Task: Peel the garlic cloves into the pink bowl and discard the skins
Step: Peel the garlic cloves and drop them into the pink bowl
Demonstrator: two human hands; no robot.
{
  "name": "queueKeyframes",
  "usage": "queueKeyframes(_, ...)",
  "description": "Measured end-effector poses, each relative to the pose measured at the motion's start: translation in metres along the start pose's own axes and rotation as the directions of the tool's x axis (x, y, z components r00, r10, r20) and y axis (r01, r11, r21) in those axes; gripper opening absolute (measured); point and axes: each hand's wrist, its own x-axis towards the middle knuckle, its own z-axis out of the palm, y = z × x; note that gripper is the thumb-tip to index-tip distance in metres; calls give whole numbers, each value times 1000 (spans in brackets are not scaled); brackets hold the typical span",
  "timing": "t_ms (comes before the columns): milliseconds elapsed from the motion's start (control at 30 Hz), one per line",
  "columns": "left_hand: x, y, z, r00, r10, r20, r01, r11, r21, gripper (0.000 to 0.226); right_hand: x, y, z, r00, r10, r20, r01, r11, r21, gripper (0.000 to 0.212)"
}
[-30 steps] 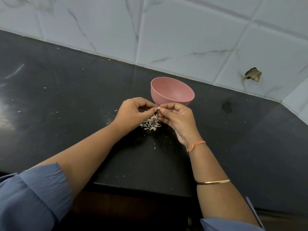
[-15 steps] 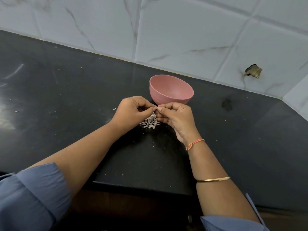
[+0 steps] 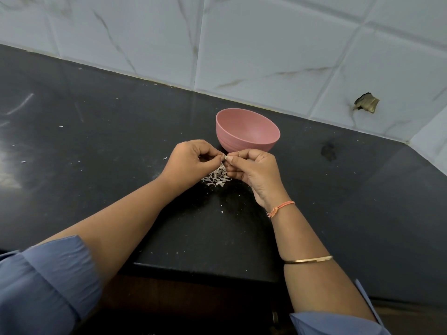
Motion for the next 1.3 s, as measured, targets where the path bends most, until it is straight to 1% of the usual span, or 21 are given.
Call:
queueKeyframes(100,0,1,0,1000,19,1,-19,1000,1,16,1,0,-1,1000,-11,-13,11,1000,-3,5)
queueKeyframes(200,1,0,1,1000,9,6,-9,1000,15,18,0,1,0,999,-49,-7,48,997,-56,4)
queueKeyframes(367,0,0,1,998,-53,27,53,998,22,20,1,4,1,993,-120,-9,116,974,-193,4)
queueKeyframes(500,1,-1,2,995,-103,-14,103,994,31,15,1,5,2,984,-177,18,176,959,-222,8)
queueKeyframes(633,2,-3,3,990,-136,-39,137,990,26,5,2,7,3,967,-252,39,252,917,-309,15)
queueKeyframes(767,1,-2,3,988,-152,-23,152,988,23,9,3,10,2,945,-325,35,312,862,-399,16)
queueKeyframes(967,0,2,2,988,-152,13,152,988,33,12,2,11,1,917,-395,48,371,805,-464,13)
queueKeyframes(1067,-1,3,2,988,-151,24,150,988,42,16,4,12,1,918,-392,56,370,800,-472,13)
queueKeyframes(1133,-1,4,2,987,-155,30,154,987,51,14,5,12,1,925,-375,58,356,806,-474,14)
queueKeyframes(1300,-1,4,2,986,-161,35,159,986,50,10,4,10,0,949,-312,47,301,848,-436,18)
